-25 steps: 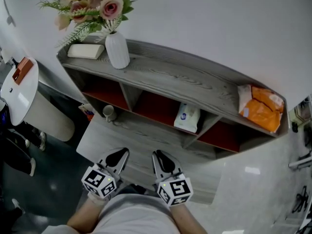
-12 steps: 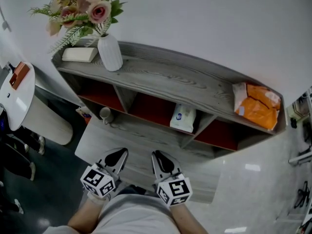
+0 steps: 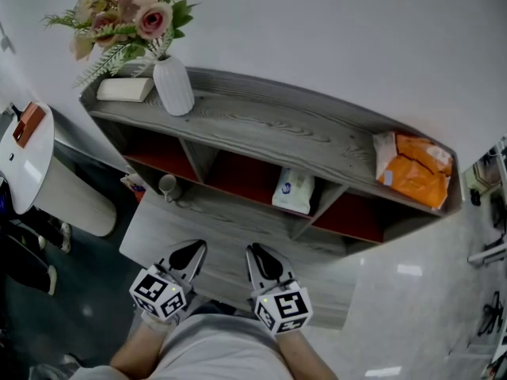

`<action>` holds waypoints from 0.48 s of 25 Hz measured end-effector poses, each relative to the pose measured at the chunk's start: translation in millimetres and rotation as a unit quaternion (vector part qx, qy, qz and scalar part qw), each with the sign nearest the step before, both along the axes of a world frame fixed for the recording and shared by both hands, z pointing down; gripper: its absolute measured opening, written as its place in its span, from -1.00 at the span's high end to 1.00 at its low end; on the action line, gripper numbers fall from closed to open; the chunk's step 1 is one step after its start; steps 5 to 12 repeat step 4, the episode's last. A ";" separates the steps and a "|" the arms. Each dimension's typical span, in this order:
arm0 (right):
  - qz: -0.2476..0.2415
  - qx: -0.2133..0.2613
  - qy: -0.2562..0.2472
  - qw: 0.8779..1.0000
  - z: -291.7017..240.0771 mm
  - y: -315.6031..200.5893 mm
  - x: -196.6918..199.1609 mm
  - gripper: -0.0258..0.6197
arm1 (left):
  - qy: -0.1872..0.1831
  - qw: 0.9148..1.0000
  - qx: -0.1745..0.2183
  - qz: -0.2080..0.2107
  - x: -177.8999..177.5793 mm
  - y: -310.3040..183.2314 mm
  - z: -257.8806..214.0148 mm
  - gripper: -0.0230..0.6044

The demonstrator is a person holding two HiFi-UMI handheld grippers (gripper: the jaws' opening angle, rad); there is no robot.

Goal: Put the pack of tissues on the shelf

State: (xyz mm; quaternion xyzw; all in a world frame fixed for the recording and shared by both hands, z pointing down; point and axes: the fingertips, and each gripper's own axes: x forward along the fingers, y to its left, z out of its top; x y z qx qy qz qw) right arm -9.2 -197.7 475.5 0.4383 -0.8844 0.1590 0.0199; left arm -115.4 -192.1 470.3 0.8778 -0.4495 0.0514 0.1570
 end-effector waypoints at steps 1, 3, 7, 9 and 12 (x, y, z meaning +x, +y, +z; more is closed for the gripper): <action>0.000 0.001 0.000 1.000 0.0 0.3 0.8 0.78 | 0.001 1.000 -0.001 0.001 0.8 0.3 -0.1 0.87; 0.000 0.000 0.001 1.000 0.4 0.9 2.6 0.78 | 0.002 1.000 -0.003 0.002 2.6 1.0 0.5 0.87; 0.000 -0.001 0.001 1.000 0.6 1.2 3.6 0.78 | 0.002 1.000 -0.004 0.002 3.5 1.4 0.9 0.87; 0.000 -0.001 0.001 1.000 0.6 1.2 3.6 0.78 | 0.002 1.000 -0.004 0.002 3.5 1.4 0.9 0.87; 0.000 -0.001 0.001 1.000 0.6 1.2 3.6 0.78 | 0.002 1.000 -0.004 0.002 3.5 1.4 0.9 0.87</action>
